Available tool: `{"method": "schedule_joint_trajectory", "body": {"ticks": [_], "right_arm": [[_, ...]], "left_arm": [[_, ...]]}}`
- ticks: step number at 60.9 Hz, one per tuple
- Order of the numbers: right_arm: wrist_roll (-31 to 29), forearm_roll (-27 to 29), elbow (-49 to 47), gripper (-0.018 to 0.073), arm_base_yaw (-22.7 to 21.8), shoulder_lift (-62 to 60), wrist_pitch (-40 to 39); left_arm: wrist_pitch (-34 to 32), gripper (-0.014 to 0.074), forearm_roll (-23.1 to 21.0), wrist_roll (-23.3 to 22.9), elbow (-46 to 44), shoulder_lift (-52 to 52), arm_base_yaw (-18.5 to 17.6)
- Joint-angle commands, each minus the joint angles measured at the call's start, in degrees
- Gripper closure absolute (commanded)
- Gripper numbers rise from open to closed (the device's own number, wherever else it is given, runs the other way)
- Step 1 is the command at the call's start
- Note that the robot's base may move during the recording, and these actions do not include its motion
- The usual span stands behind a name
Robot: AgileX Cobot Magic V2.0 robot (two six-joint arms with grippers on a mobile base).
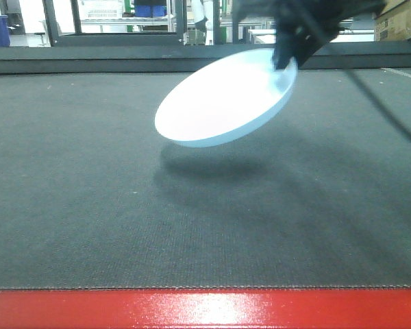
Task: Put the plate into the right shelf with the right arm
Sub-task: 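Lift the white plate off the table with the right gripper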
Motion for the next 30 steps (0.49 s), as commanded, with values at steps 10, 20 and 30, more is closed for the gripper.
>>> {"method": "schedule_joint_trajectory", "body": {"ticks": [10, 20, 30], "right_arm": [[-0.48, -1.47, 13.22, 0.0504, -0.33, -16.05, -11.23], [-0.48, -1.47, 23.55, 0.0504, -0.33, -25.92, -15.81], [-0.48, -1.47, 32.57, 0.0504, -0.33, -36.29, -17.91]], "left_arm": [[-5.09, 0.0643, 0.01, -0.34, 0.4, -0.62, 0.04], [-5.09, 0.0643, 0.01, -0.34, 0.4, -0.62, 0.04], [-5.09, 0.0643, 0.01, -0.34, 0.4, -0.62, 0.04]]}}
